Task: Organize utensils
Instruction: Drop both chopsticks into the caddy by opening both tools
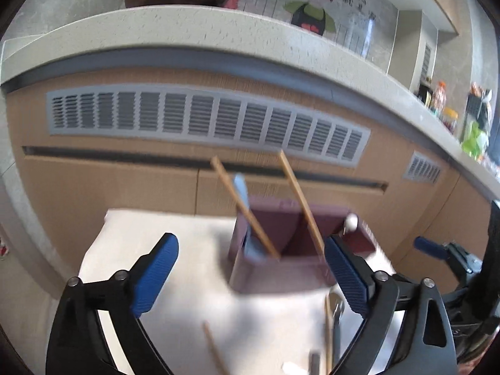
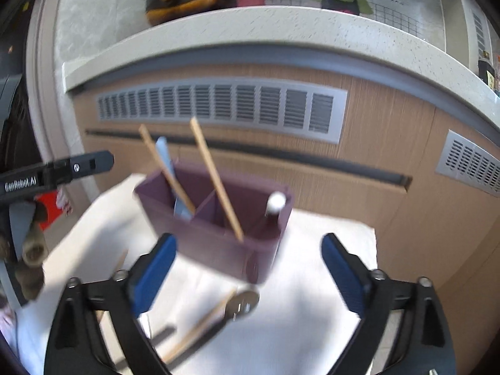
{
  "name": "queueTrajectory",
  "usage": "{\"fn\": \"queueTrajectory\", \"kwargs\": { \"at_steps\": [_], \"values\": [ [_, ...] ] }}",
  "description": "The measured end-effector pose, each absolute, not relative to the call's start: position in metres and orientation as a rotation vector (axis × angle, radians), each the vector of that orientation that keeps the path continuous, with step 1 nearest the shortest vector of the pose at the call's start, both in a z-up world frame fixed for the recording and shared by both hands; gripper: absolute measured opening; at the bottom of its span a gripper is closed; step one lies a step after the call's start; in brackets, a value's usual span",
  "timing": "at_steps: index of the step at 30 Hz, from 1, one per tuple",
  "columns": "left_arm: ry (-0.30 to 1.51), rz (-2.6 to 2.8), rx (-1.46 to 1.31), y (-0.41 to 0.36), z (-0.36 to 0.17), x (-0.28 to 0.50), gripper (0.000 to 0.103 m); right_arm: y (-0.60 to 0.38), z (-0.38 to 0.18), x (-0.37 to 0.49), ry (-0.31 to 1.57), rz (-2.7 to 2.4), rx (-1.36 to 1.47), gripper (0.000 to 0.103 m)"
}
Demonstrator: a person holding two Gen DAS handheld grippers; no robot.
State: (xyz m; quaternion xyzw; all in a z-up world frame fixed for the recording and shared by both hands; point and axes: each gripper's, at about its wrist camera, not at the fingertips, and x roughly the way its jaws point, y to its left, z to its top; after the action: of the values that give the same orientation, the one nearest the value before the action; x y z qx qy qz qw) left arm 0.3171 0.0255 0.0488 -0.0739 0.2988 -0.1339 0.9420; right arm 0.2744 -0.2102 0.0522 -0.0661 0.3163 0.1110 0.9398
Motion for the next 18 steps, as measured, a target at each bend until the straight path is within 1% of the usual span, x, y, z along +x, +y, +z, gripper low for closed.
{"fn": "queueTrajectory", "kwargs": {
  "at_steps": [6,12,14,15,16,18],
  "values": [
    [0.716,-0.245,-0.076,0.032,0.022,0.276,0.098,-0.19,0.034,0.238,0.703,0.237,-0.237,0.102],
    [0.79,-0.225,-0.003,0.047,-0.008,0.233,0.098,-0.183,0.007,0.214,0.915,0.401,-0.175,0.102],
    [0.816,-0.207,-0.027,0.059,-0.015,0.228,0.098,-0.176,0.0,0.205,0.95,0.447,-0.177,0.093],
    [0.827,-0.199,-0.043,0.064,-0.018,0.227,0.098,-0.169,-0.005,0.2,0.966,0.478,-0.199,0.08],
    [0.841,-0.193,-0.062,0.07,-0.021,0.224,0.098,-0.163,-0.009,0.196,0.982,0.505,-0.219,0.069],
    [0.853,-0.184,-0.091,0.078,-0.025,0.222,0.098,-0.15,-0.016,0.188,1.019,0.562,-0.249,0.061]
  ]
}}
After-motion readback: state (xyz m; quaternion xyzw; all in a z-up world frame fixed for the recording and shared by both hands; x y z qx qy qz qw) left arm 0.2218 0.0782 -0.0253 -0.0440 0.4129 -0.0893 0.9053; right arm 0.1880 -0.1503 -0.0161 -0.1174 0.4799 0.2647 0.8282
